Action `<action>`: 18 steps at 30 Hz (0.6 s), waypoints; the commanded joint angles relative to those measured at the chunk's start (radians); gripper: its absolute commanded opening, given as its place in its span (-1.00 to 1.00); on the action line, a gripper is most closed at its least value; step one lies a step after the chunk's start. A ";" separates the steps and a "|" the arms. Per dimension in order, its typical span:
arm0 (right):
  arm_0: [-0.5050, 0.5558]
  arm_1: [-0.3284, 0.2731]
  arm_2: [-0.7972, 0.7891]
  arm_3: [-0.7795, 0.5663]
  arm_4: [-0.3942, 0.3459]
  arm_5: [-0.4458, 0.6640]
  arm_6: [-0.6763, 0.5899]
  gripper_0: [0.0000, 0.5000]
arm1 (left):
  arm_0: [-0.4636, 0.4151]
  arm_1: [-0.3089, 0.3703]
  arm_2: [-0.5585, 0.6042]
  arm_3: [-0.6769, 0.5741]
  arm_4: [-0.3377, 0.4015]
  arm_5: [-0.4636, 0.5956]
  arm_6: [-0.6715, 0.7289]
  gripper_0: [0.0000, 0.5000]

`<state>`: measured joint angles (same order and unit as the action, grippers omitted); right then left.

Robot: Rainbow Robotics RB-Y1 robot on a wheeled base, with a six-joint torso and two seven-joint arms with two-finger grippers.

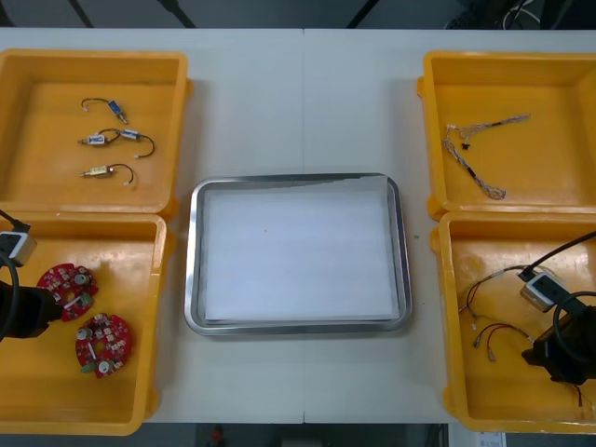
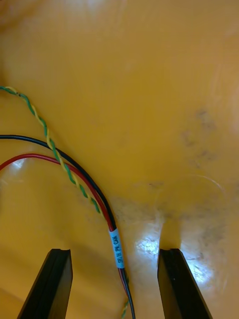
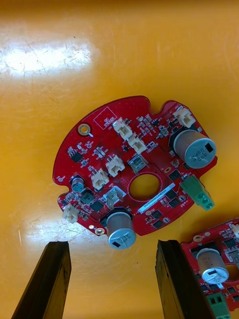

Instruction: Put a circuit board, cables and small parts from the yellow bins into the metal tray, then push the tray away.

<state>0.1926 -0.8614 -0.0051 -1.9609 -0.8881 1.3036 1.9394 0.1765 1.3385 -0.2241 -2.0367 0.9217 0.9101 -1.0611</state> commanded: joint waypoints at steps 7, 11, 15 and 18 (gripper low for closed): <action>0.030 -0.013 0.028 -0.022 0.049 -0.015 0.029 1.00 | -0.003 0.016 -0.014 0.003 -0.030 -0.023 0.003 1.00; 0.030 -0.004 0.028 -0.022 0.067 -0.015 0.027 0.89 | -0.003 0.007 -0.017 0.006 -0.038 -0.023 0.006 1.00; 0.030 0.001 0.028 -0.021 0.081 -0.014 0.023 -0.30 | -0.026 0.007 -0.058 0.013 -0.072 -0.036 0.016 1.00; 0.030 0.005 0.028 -0.022 0.084 -0.014 0.021 -1.00 | -0.040 0.005 -0.083 0.032 -0.073 -0.073 0.023 1.00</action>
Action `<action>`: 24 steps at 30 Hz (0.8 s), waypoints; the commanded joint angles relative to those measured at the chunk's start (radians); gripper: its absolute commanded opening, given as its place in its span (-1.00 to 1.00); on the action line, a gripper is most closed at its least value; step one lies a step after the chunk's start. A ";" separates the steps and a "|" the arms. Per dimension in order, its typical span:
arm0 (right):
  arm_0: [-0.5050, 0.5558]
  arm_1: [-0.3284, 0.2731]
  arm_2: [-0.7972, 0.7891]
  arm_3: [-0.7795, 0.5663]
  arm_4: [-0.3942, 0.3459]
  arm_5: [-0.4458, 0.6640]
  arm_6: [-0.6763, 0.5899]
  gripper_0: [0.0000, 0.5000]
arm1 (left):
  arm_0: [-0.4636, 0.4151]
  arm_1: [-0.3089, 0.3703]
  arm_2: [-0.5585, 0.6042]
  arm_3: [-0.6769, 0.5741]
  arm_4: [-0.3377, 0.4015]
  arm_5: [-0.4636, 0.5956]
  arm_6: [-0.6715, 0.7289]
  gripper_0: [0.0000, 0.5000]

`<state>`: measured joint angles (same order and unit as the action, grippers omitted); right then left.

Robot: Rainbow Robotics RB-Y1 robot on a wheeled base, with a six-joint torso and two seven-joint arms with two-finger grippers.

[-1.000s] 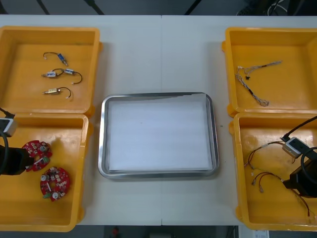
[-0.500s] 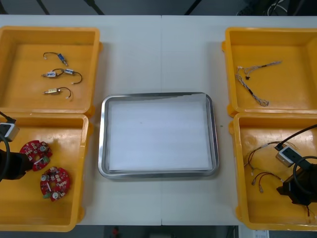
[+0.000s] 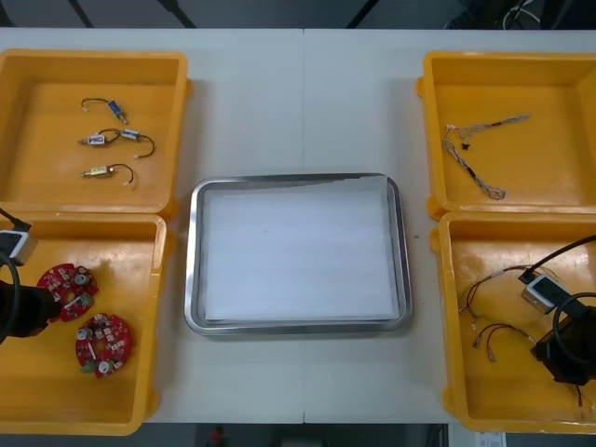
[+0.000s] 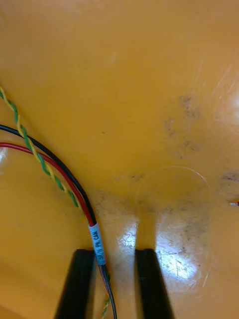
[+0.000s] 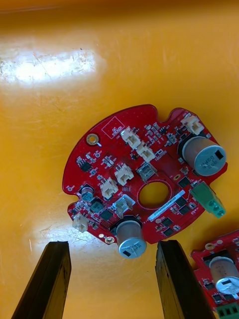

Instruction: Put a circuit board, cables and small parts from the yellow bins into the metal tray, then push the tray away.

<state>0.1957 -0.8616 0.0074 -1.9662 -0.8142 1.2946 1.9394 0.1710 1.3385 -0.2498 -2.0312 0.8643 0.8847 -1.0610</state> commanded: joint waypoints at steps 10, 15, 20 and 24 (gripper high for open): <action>0.027 0.007 -0.010 -0.036 0.003 0.003 0.036 -1.00 | -0.056 -0.007 -0.077 0.042 -0.030 -0.078 0.030 1.00; 0.025 0.018 -0.058 -0.092 -0.002 0.057 0.046 -1.00 | -0.064 -0.018 -0.077 0.046 -0.042 -0.078 0.033 1.00; -0.002 0.073 -0.136 -0.158 -0.008 0.184 0.053 -1.00 | -0.065 -0.018 -0.077 0.048 -0.045 -0.078 0.036 1.00; -0.025 0.118 -0.199 -0.198 -0.011 0.290 0.053 -1.00 | -0.065 -0.018 -0.077 0.046 -0.047 -0.078 0.036 0.82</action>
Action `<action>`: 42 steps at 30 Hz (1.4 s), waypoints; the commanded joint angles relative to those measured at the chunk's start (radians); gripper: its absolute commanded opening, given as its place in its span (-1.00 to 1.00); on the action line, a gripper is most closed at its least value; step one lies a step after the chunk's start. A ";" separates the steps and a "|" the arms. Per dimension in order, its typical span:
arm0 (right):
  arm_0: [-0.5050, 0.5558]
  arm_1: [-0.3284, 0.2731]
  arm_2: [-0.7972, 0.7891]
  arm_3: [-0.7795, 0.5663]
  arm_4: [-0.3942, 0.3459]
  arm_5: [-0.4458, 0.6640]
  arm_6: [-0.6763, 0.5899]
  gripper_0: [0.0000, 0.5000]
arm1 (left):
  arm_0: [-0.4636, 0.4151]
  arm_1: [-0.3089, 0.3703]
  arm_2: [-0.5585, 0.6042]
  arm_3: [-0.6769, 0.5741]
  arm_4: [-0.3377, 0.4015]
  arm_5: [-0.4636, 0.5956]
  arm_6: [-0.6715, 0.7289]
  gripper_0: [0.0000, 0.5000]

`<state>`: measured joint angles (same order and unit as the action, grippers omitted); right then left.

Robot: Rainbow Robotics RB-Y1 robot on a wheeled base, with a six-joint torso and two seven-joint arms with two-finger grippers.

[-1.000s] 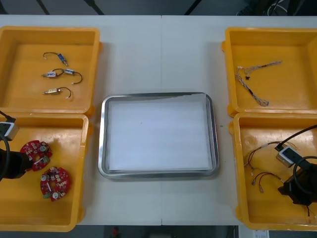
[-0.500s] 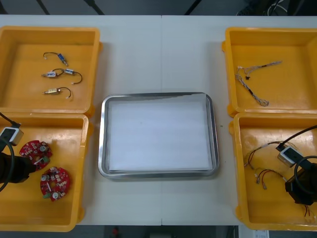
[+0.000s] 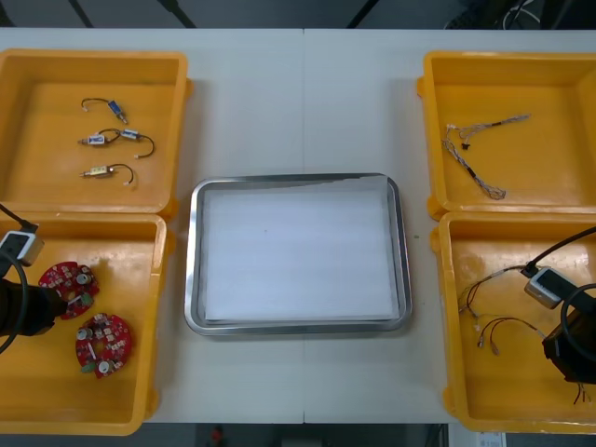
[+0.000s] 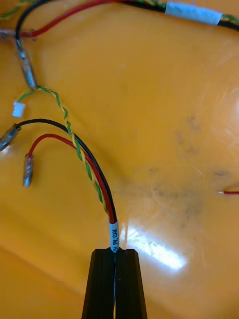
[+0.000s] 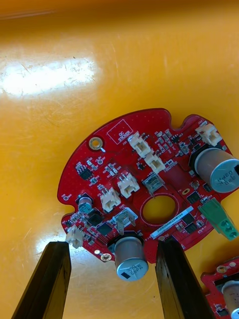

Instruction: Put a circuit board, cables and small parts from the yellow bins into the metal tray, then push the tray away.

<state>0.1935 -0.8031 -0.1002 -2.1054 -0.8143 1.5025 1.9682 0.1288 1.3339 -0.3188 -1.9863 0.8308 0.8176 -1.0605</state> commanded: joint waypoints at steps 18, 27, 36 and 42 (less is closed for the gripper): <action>-0.250 0.182 -0.334 -0.097 -0.006 0.417 -0.002 -1.00 | -0.021 -0.012 -0.008 0.001 -0.025 -0.009 0.036 -0.97; -0.335 0.176 -0.334 -0.100 -0.008 0.417 -0.035 -1.00 | -0.028 0.027 -0.005 -0.016 -0.021 -0.009 0.037 -1.00; -0.401 0.145 -0.273 -0.107 -0.019 0.417 -0.154 -1.00 | -0.026 0.091 0.041 -0.052 0.071 0.012 0.027 -1.00; -0.451 0.099 -0.173 -0.113 -0.029 0.417 -0.273 -1.00 | -0.026 0.133 0.058 -0.074 0.096 0.026 0.022 -1.00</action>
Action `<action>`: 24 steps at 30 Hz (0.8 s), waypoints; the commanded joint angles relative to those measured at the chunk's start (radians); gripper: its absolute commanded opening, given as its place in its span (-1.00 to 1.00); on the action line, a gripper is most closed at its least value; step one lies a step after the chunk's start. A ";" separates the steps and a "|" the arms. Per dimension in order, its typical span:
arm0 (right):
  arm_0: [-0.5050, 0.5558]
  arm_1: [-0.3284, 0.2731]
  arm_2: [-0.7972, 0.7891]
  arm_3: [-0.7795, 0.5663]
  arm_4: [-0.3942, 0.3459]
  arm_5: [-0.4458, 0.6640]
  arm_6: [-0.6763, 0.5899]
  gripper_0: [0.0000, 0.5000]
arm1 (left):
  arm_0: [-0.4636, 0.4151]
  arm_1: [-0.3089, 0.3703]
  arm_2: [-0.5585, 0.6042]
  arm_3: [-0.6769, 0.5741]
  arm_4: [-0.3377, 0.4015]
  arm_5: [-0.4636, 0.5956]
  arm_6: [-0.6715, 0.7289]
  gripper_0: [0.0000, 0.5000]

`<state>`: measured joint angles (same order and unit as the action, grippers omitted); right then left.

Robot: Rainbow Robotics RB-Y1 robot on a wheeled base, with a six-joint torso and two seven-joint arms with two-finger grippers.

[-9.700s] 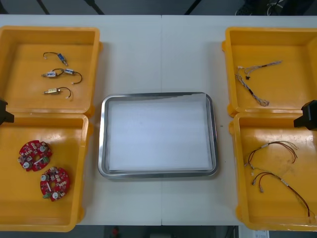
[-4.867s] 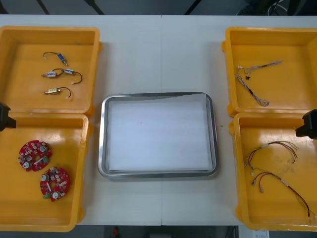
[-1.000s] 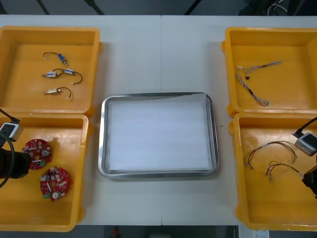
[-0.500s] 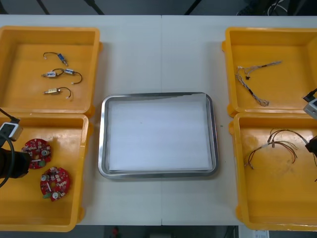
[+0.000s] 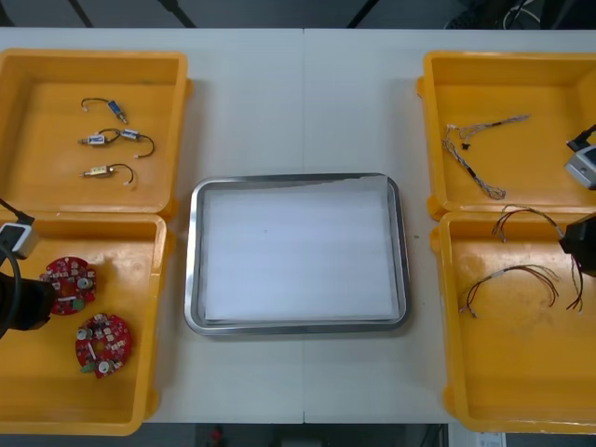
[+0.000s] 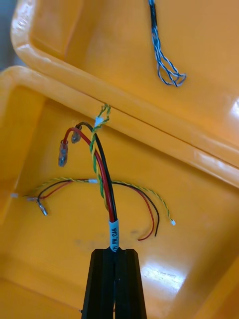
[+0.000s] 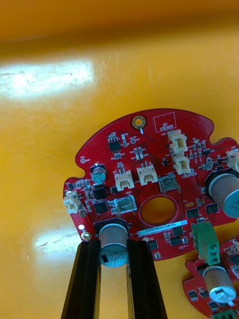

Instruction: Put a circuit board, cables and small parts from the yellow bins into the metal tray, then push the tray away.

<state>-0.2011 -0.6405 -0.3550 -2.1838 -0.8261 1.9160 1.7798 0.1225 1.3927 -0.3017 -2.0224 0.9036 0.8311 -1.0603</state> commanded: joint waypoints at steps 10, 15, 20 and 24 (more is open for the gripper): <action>-0.129 -0.119 0.215 -0.034 -0.044 0.004 -0.258 -1.00 | -0.020 0.083 0.180 -0.113 0.152 0.210 -0.007 -1.00; -0.158 -0.136 0.254 -0.033 -0.056 0.004 -0.313 -1.00 | -0.020 0.060 0.296 -0.156 0.238 0.339 -0.010 -1.00; -0.158 -0.137 0.252 -0.033 -0.051 0.004 -0.313 -1.00 | -0.021 0.023 0.411 -0.190 0.324 0.444 -0.003 -1.00; -0.158 -0.136 0.254 -0.034 -0.039 0.004 -0.313 -1.00 | -0.050 -0.009 0.475 -0.202 0.406 0.514 0.016 -1.00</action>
<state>-0.3330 -0.7437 -0.1058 -2.1849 -0.8713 1.9162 1.4718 0.1221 1.4152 0.1167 -2.1989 1.2603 1.3048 -1.0604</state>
